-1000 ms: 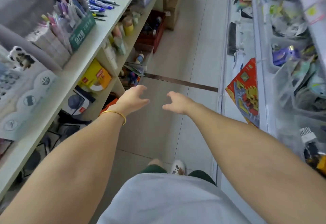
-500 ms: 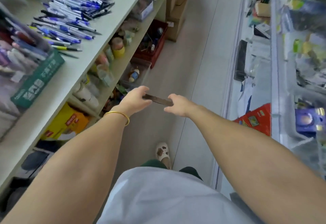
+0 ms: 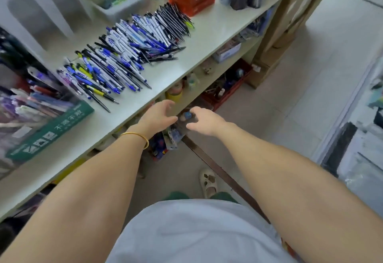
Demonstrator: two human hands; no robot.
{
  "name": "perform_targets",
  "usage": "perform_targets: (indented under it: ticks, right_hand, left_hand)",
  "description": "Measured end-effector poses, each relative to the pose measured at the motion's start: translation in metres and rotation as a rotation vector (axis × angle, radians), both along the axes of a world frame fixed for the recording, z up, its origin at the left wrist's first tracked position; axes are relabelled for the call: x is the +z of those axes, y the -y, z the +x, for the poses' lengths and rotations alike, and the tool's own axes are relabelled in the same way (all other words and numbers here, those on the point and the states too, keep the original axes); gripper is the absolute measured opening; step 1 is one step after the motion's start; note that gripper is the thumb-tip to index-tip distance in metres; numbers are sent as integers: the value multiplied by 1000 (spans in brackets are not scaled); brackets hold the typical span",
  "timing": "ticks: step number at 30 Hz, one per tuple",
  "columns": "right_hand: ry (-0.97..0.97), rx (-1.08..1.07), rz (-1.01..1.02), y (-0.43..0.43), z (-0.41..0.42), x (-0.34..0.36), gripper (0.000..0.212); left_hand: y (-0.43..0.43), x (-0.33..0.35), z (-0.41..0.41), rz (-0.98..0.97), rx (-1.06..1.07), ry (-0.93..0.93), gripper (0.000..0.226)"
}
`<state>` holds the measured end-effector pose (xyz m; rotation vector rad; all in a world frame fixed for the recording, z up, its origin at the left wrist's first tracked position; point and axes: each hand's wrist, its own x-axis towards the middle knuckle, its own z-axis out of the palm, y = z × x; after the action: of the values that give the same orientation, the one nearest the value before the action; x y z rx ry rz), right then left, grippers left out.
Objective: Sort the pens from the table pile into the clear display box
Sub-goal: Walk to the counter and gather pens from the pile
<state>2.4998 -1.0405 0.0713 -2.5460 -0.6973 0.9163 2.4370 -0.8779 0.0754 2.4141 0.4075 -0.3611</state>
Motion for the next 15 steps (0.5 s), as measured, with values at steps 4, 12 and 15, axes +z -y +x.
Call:
perform_targets:
  ticks: [4, 12, 15]
  right_hand:
    - [83, 193, 45, -39, 72, 25, 61]
    - [196, 435, 164, -150, 124, 41, 46]
    - [214, 415, 183, -185, 127, 35, 41]
  left_hand:
    - [-22, 28, 32, -56, 216, 76, 51]
    - [-89, 36, 30, 172, 634, 193, 41]
    - [-117, 24, 35, 251, 728, 155, 36]
